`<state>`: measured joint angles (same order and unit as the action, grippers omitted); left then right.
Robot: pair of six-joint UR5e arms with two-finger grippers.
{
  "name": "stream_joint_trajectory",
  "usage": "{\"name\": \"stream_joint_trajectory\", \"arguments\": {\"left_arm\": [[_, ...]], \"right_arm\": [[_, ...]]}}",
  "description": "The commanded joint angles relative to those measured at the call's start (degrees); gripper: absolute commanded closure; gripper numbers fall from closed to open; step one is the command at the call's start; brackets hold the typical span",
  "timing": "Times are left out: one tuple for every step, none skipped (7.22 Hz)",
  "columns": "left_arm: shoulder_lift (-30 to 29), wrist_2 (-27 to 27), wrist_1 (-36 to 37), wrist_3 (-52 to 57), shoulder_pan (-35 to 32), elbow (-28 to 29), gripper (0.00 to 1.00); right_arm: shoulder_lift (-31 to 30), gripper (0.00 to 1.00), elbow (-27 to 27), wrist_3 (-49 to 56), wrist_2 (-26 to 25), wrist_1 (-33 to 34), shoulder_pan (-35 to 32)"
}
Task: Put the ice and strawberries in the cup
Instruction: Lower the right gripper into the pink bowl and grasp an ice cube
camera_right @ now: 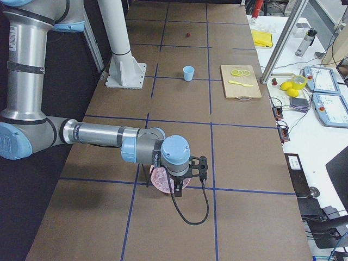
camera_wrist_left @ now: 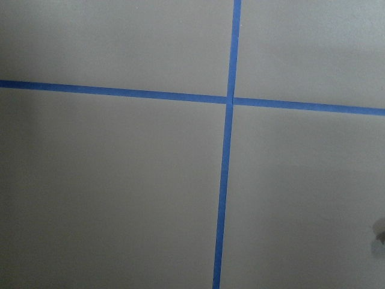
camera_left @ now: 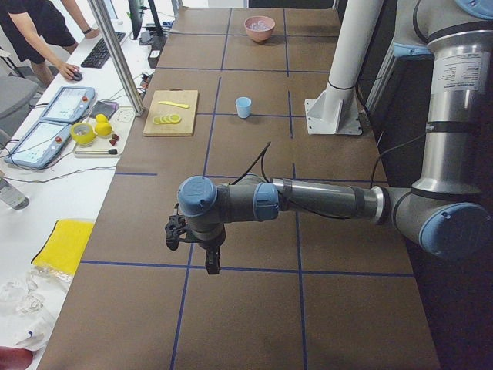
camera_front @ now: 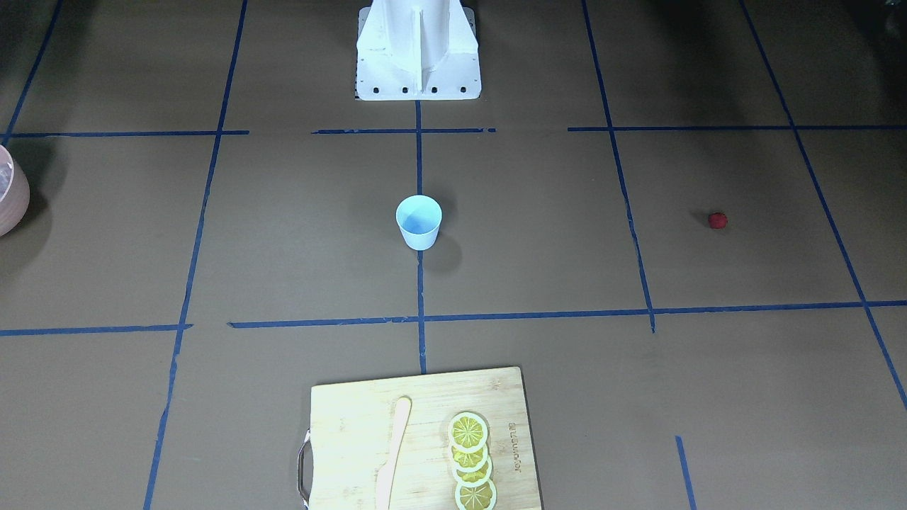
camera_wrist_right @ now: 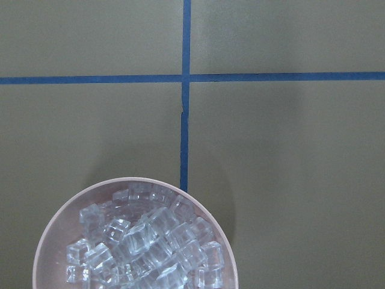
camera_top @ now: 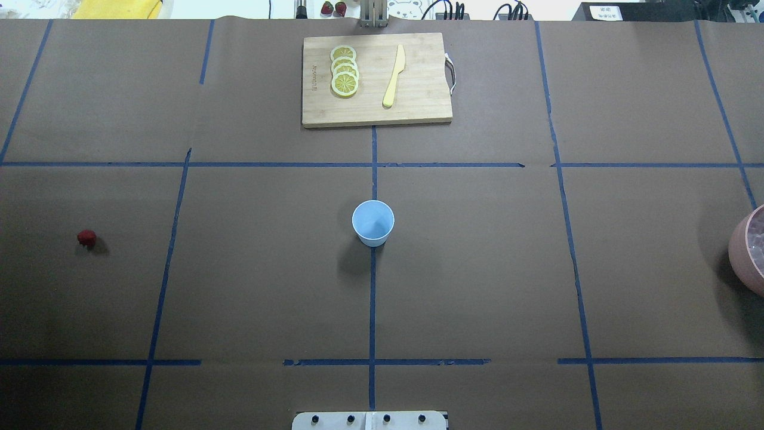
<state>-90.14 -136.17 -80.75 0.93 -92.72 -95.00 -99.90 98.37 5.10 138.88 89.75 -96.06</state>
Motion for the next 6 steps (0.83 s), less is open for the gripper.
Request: {"name": "stream_joint_trajectory", "arguments": {"left_arm": [[-0.21, -0.06, -0.02, 0.21, 0.00, 0.34, 0.00], [-0.21, -0.06, -0.02, 0.04, 0.00, 0.34, 0.00], [-0.21, -0.06, -0.02, -0.14, 0.00, 0.17, 0.00], [-0.12, -0.06, -0.02, -0.14, 0.00, -0.18, 0.00], [-0.03, -0.06, -0.02, -0.23, -0.17, -0.45, 0.00], [0.14, -0.06, -0.11, -0.23, -0.18, -0.63, 0.00]], "right_arm": [[0.49, 0.00, -0.02, 0.00, -0.02, -0.10, 0.00], [0.49, 0.00, 0.07, -0.09, -0.10, -0.10, 0.00], [0.67, 0.00, -0.11, -0.01, -0.10, -0.10, 0.00], [0.75, 0.00, 0.15, -0.53, -0.28, -0.19, 0.00], [2.58, 0.00, 0.94, -0.88, -0.10, -0.10, 0.00], [2.69, 0.00, 2.86, -0.88, 0.33, 0.24, 0.09]]}}
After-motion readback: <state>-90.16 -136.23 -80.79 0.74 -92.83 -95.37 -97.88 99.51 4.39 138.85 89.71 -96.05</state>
